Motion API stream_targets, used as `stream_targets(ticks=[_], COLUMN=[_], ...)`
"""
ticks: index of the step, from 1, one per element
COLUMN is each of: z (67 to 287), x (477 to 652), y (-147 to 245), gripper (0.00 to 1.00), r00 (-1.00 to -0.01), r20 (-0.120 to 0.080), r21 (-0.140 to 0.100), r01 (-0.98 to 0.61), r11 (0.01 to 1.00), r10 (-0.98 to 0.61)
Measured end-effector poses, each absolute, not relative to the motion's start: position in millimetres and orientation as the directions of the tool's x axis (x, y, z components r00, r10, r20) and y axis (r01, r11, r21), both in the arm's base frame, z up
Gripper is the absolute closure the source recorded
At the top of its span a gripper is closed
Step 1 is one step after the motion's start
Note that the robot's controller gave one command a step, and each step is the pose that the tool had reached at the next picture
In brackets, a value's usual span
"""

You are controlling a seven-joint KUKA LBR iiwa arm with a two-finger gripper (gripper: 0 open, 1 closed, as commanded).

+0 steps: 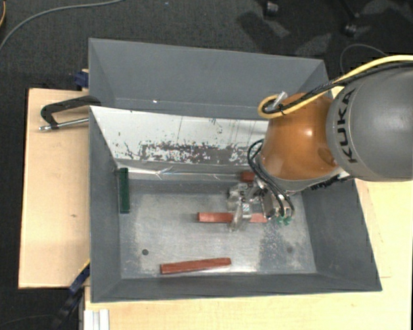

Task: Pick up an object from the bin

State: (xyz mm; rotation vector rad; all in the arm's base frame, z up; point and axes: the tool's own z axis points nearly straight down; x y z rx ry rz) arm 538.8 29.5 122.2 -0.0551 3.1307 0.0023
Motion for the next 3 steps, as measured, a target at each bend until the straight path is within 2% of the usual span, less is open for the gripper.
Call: stream_targets(ticks=[1,2,3], z=[140,171,180], x=[540.7,542.6,544.1], y=[30,31,31], gripper=[1.00,1.00,1.00], r00=[-0.999,-0.999,-0.999], r20=[-0.008,-0.009,-0.007], r21=[0.001,0.001,0.001], r01=[-0.034,-0.033,-0.031], r11=[0.999,0.999,1.000], r10=[-0.034,-0.033,-0.031])
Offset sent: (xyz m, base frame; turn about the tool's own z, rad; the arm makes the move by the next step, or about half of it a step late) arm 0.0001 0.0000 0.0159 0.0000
